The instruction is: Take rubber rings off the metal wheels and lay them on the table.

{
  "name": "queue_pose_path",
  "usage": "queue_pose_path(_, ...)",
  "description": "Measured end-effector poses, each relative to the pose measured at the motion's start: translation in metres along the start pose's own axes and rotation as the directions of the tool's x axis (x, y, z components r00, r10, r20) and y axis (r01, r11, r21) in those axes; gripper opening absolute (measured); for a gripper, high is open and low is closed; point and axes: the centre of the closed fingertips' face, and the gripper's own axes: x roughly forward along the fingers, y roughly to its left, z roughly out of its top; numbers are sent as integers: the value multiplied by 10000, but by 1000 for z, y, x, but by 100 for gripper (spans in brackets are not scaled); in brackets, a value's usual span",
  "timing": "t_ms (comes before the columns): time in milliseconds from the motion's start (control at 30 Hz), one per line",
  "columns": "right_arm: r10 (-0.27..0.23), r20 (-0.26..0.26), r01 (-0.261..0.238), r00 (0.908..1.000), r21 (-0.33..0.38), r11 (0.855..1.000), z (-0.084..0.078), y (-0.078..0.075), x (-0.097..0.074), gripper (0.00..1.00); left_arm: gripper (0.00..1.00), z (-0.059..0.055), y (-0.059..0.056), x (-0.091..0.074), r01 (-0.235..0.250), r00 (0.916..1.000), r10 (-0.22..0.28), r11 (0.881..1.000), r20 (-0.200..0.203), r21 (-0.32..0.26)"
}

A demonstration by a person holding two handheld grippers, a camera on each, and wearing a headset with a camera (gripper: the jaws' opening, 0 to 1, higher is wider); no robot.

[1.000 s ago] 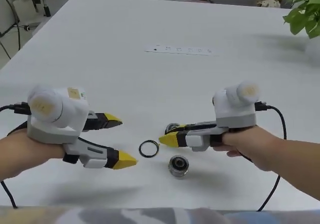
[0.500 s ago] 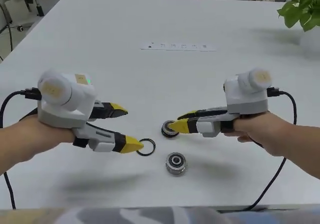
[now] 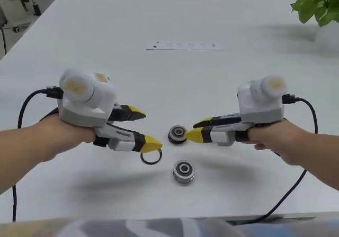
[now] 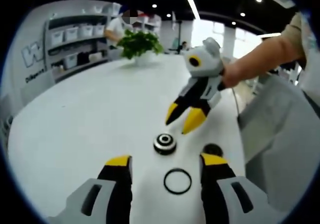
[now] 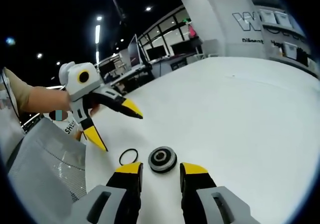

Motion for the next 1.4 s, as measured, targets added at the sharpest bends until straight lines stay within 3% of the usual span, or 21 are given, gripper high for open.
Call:
queue_pose_path(467,-78,-209,60,9998,-848,9964,-13,-9,9,25,48,-2,-4,25,257,9995,-258,9996,-177,-97)
queue_pose_path(1100,-136,-80,123,9999,-1452,9893,-11,-12,19,21,39,2,-9,49,516,9977,-503,9983,-462,286)
queue_pose_path(1400,-211,-107,191,9997,-1616,9867,-12,-12,19,20,30,3,-3,55,433,9980,-419,9986,-467,297)
